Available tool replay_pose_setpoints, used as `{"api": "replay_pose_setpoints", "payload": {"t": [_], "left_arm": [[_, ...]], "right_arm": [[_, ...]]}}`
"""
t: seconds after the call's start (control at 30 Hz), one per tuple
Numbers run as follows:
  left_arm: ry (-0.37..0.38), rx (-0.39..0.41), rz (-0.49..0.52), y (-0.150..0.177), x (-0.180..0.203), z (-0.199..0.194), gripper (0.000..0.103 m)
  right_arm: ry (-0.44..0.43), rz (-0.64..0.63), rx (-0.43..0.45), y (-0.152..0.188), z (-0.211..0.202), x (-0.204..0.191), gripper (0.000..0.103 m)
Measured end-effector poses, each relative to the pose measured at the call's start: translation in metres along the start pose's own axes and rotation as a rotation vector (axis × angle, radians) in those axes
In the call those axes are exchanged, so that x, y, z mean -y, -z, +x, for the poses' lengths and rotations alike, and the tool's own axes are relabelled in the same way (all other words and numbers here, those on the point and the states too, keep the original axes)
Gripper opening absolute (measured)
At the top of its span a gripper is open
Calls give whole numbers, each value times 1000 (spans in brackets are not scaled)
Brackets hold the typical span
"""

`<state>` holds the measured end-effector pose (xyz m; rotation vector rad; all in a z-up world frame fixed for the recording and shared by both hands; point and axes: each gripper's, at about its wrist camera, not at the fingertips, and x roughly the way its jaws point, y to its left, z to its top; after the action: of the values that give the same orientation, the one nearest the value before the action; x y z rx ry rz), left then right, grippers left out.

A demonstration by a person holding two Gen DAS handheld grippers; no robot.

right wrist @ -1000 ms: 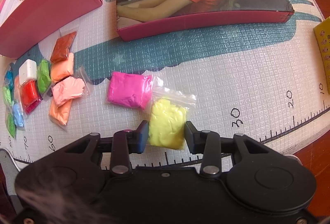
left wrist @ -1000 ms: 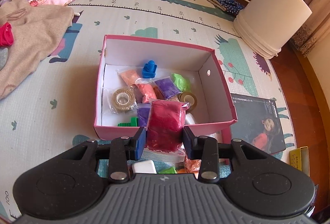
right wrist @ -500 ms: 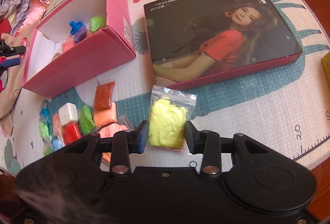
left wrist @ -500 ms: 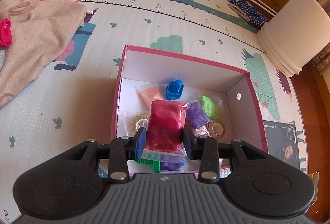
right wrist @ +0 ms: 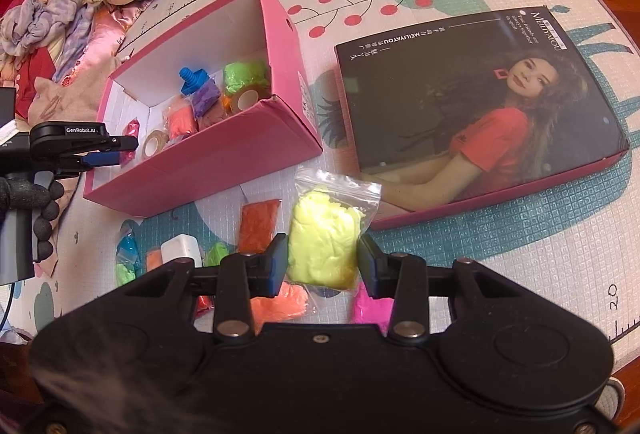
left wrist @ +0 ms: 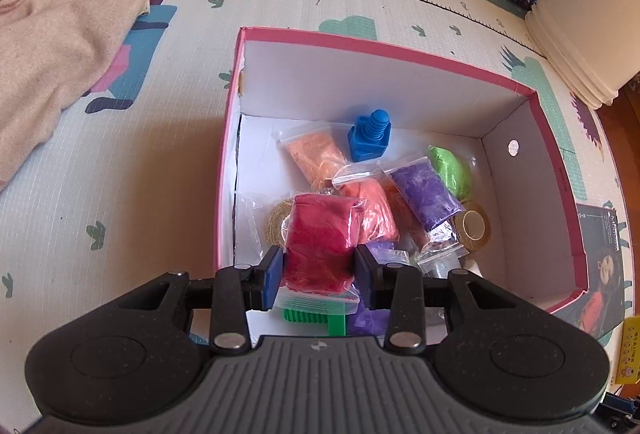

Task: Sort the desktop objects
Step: 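Drop the crimson bag into the shoebox with the left tool while the right tool grasps yellow, then carry the yellow clay bag into the pink shoebox and open the right tool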

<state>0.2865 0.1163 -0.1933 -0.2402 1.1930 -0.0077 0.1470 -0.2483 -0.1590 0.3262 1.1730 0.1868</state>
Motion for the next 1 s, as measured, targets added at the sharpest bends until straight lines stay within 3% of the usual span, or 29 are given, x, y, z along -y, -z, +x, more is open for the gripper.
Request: {"api": "replay_pose_setpoints", "payload": {"t": [0.23, 0.3, 0.37, 0.53, 1.0], "left_arm": [[-48, -9, 89, 2, 13, 5, 38], [-53, -13, 103, 2, 15, 5, 44], [-54, -10, 96, 1, 14, 3, 51], [-41, -7, 71, 2, 8, -6, 52], [-1, 85, 85, 13, 24, -75, 52]], "right_arm": [[-20, -21, 18, -3, -6, -9, 37], [-23, -21, 22, -4, -7, -9, 37], [-26, -24, 25, -5, -9, -10, 37], [-35, -35, 42, -9, -14, -15, 37], [-99, -133, 102, -39, -32, -51, 37]]}}
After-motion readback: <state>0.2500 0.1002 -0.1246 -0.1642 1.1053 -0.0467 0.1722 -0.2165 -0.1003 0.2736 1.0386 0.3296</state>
